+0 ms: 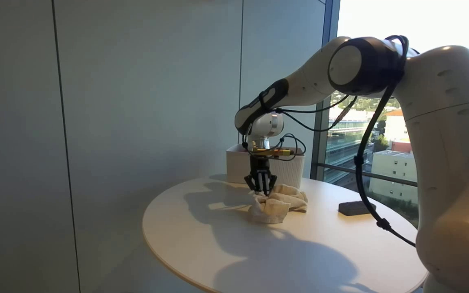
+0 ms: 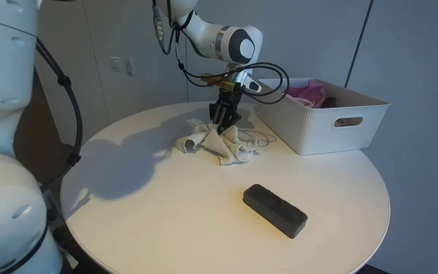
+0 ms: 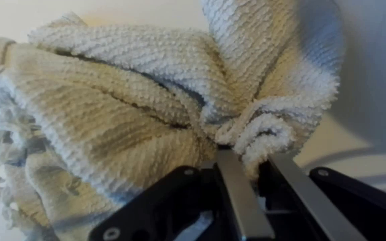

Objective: Pick up the white cloth out of the basket and wipe the table with it

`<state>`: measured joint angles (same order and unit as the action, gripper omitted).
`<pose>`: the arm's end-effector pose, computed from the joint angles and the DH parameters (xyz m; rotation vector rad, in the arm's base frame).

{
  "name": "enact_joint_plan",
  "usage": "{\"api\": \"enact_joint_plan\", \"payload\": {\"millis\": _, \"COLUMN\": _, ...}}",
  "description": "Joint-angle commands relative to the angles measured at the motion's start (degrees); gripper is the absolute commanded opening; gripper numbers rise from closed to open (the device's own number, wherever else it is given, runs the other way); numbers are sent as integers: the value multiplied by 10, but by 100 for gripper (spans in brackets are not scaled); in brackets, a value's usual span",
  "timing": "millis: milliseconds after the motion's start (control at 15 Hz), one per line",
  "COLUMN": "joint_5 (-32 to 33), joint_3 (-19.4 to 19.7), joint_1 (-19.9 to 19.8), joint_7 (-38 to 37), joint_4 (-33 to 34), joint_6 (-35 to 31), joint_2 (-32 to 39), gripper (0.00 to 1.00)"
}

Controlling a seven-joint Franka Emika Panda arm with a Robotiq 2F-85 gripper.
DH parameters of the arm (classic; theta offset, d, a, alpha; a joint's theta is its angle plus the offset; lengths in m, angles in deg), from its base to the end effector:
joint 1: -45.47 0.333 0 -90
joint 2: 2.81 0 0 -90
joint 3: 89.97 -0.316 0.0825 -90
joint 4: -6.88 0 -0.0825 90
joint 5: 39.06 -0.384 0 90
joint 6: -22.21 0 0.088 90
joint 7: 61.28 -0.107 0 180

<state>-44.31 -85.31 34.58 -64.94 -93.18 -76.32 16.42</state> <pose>0.5829 -0.1499 0.3578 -2.9479 0.5452 0.5344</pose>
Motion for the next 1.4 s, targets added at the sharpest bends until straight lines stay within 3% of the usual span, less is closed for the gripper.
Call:
{"api": "enact_joint_plan", "payload": {"millis": 0, "joint_5": -2, "joint_3": 10, "joint_1": 8, "joint_7": 2, "joint_4": -6, "joint_6": -4, "joint_2": -5, "gripper": 29}}
{"api": "enact_joint_plan", "payload": {"millis": 67, "joint_5": -2, "joint_3": 10, "joint_1": 8, "joint_7": 2, "joint_4": -11, "joint_6": -8, "joint_2": -8, "gripper": 35}}
{"api": "enact_joint_plan", "payload": {"millis": 267, "joint_5": -2, "joint_3": 10, "joint_1": 9, "joint_7": 2, "joint_4": -14, "joint_6": -11, "joint_2": -8, "gripper": 36}}
{"api": "enact_joint_plan", "payload": {"millis": 333, "joint_5": 3, "joint_3": 12, "joint_1": 8, "joint_7": 4, "joint_4": -15, "joint_6": -11, "joint_2": -13, "gripper": 61}}
{"api": "enact_joint_plan", "payload": {"millis": 467, "joint_5": 2, "joint_3": 9, "joint_1": 4, "joint_7": 41, "joint_4": -29, "joint_6": -30, "joint_2": -37, "gripper": 67}}
{"api": "enact_joint_plan", "payload": {"millis": 800, "joint_5": -43, "joint_3": 13, "joint_1": -14, "joint_7": 124, "joint_4": -39, "joint_6": -10, "joint_2": -80, "gripper": 98}}
{"api": "enact_joint_plan", "payload": {"millis": 1000, "joint_5": -58, "joint_3": 28, "joint_1": -24, "joint_7": 152, "joint_4": -43, "joint_6": -15, "joint_2": -78, "gripper": 100}}
{"api": "enact_joint_plan", "payload": {"millis": 1333, "joint_5": -96, "joint_3": 46, "joint_1": -47, "joint_7": 154, "joint_4": -45, "joint_6": -31, "joint_2": -5, "gripper": 99}}
